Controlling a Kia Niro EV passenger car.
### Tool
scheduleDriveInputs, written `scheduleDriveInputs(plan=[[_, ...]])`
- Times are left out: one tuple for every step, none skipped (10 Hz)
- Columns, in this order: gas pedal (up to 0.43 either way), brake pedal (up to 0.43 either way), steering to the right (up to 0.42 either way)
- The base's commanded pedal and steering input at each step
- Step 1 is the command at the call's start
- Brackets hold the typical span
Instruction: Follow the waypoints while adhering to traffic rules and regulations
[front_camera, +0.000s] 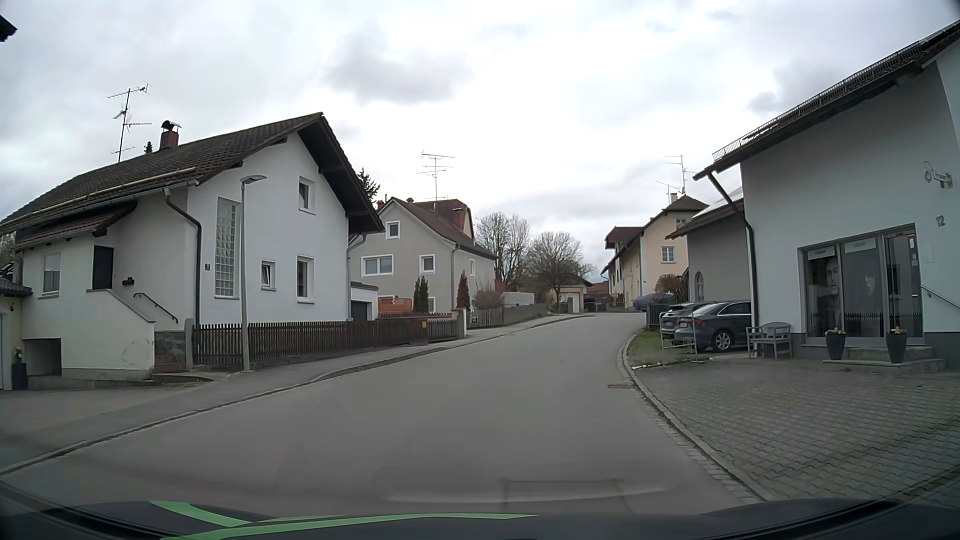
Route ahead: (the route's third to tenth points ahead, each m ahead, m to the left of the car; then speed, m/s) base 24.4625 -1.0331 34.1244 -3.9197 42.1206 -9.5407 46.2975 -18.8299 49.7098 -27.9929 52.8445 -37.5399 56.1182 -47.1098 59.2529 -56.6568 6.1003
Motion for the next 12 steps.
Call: scheduleDriveInputs(plan=[[0.118,0.000,0.039],[0.118,0.000,0.040],[0.118,0.000,0.041],[0.118,0.000,0.041],[0.118,0.000,0.044],[0.118,0.000,0.046],[0.110,0.000,0.046],[0.110,0.000,0.047],[0.110,0.000,0.047],[0.110,0.000,0.049],[0.110,0.000,0.049],[0.110,0.000,0.049]])
